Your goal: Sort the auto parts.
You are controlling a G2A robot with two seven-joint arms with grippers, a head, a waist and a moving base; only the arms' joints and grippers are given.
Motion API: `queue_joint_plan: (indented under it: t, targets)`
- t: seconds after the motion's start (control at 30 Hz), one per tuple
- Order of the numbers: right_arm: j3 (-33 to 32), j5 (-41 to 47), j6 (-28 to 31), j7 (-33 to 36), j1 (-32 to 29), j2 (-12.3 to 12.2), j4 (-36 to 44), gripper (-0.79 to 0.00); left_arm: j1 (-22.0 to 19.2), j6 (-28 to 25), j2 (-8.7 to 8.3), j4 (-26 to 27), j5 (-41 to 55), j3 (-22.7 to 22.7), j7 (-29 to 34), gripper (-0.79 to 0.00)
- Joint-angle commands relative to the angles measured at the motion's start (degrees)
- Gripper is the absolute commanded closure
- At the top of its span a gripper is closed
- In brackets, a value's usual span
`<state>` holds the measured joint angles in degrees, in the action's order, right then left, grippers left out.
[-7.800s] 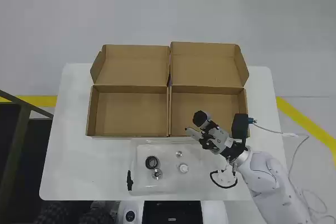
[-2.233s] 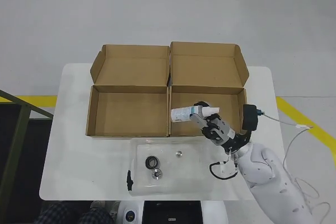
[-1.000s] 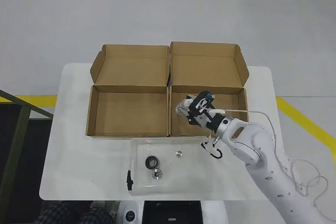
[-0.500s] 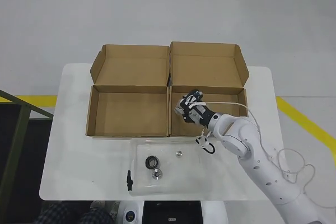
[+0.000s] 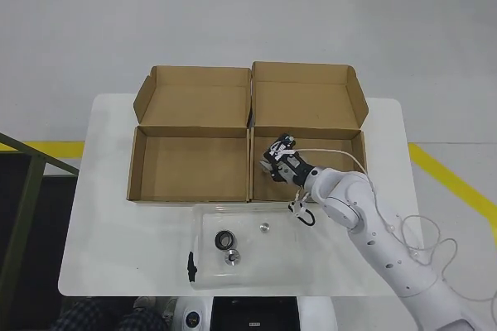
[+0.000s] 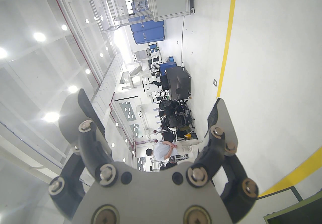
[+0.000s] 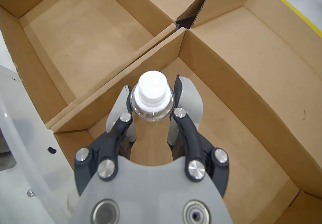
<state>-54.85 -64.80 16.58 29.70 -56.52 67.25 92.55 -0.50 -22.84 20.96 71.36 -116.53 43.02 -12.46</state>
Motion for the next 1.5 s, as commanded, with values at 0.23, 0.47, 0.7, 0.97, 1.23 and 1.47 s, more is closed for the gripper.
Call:
queue_joint_plan:
  t: [0.23, 0.47, 0.7, 0.97, 1.23, 1.47]
  targets:
    - [-1.60, -0.38, -0.73, 0.99, -1.37, -0.06, 4.35, -0.785, 0.00, 0.00, 0.00, 0.00, 0.00, 0.00, 0.00, -0.785]
    - [-5.15, -2.05, -1.06, 5.00, -4.00, -0.79, 15.09, -0.785, 0.00, 0.00, 0.00, 0.00, 0.00, 0.00, 0.00, -0.785]
    - [-7.39, -1.62, 0.64, 10.44, -6.46, -1.36, 27.18, -0.785, 0.00, 0.00, 0.00, 0.00, 0.00, 0.00, 0.00, -0.785]
    - [-6.14, -1.61, 1.70, 14.51, -9.15, -1.52, 34.52, -0.785, 0.00, 0.00, 0.00, 0.00, 0.00, 0.00, 0.00, -0.785]
    - [-3.85, -0.76, 6.22, 16.79, -12.97, -1.90, 35.41, -0.785, 0.00, 0.00, 0.00, 0.00, 0.00, 0.00, 0.00, -0.785]
    - [-3.09, -1.12, 9.00, 19.02, -16.44, -2.45, 35.48, -0.785, 0.00, 0.00, 0.00, 0.00, 0.00, 0.00, 0.00, -0.785]
